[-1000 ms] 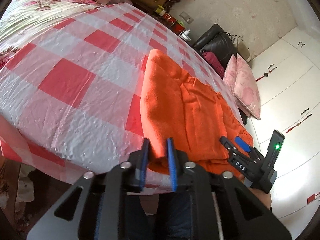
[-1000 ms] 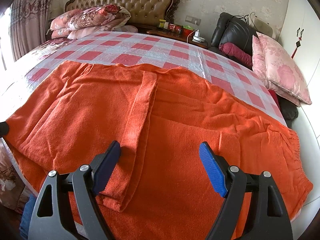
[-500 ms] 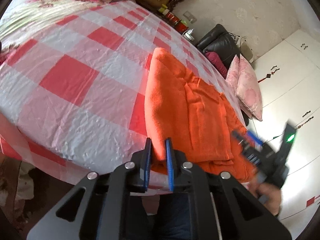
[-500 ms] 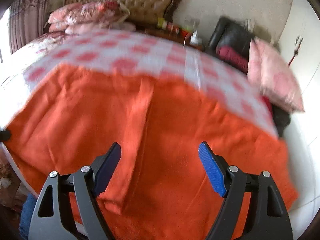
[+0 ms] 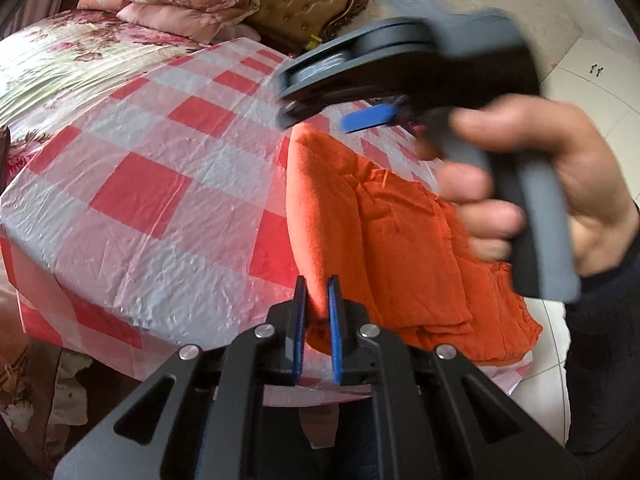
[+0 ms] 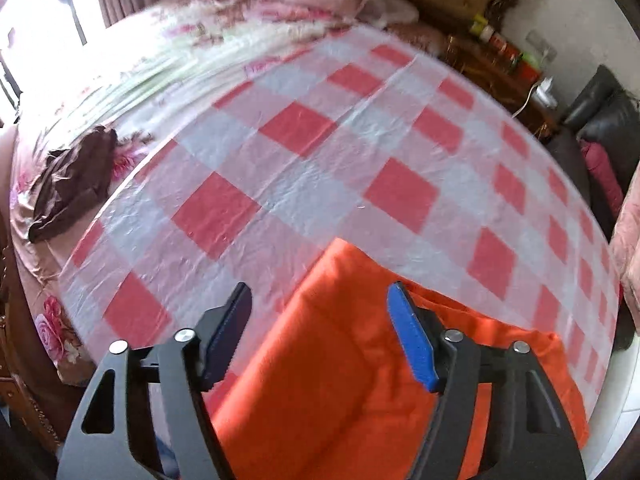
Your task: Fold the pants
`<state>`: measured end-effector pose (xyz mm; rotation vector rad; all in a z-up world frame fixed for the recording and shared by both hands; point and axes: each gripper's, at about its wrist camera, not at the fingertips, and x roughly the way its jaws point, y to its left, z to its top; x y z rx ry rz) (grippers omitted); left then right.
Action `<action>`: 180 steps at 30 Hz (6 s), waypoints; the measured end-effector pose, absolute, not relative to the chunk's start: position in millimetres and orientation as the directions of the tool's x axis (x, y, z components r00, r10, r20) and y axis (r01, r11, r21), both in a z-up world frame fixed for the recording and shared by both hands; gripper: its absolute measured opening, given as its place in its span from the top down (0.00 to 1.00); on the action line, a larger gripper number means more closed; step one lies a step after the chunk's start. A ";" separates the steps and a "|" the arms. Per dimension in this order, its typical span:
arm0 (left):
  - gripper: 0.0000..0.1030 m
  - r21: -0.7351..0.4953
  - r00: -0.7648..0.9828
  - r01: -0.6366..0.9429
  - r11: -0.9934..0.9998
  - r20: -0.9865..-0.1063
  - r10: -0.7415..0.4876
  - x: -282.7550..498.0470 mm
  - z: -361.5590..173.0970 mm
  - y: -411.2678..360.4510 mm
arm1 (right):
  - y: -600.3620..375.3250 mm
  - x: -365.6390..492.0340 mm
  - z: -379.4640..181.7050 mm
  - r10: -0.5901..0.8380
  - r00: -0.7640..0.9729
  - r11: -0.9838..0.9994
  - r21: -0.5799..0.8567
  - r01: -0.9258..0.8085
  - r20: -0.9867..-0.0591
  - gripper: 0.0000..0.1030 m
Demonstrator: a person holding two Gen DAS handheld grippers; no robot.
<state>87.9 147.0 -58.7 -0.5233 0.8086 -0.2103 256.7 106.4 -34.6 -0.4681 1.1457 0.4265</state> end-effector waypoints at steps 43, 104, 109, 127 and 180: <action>0.91 0.427 0.853 0.484 0.764 -0.426 -0.302 23.9 -59.2 -329.8 | -422.3 257.6 -48.2 0.593 0.458 0.778 0.617 -0.117 -0.662 0.75; 0.50 -0.584 0.450 0.249 0.772 -0.636 -0.626 76.1 -54.1 -119.6 | -479.8 117.7 -55.7 0.027 0.625 0.993 0.092 0.072 -0.780 0.48; 0.59 -0.758 0.292 0.143 0.636 -0.582 -0.759 105.8 -88.5 -110.3 | -473.7 109.0 -64.2 0.041 0.623 0.989 0.121 0.087 -0.781 0.78; 0.61 -0.522 0.461 0.285 0.804 -0.661 -0.592 125.0 -47.3 -91.0 | -445.5 102.6 -46.2 -0.127 0.711 0.964 0.084 0.254 -0.692 0.78; 0.02 -0.100 0.673 0.410 0.907 -0.638 -0.375 20.1 17.7 -159.3 | -351.7 -11.0 -19.3 -0.332 0.714 0.932 -0.099 0.348 -0.616 0.29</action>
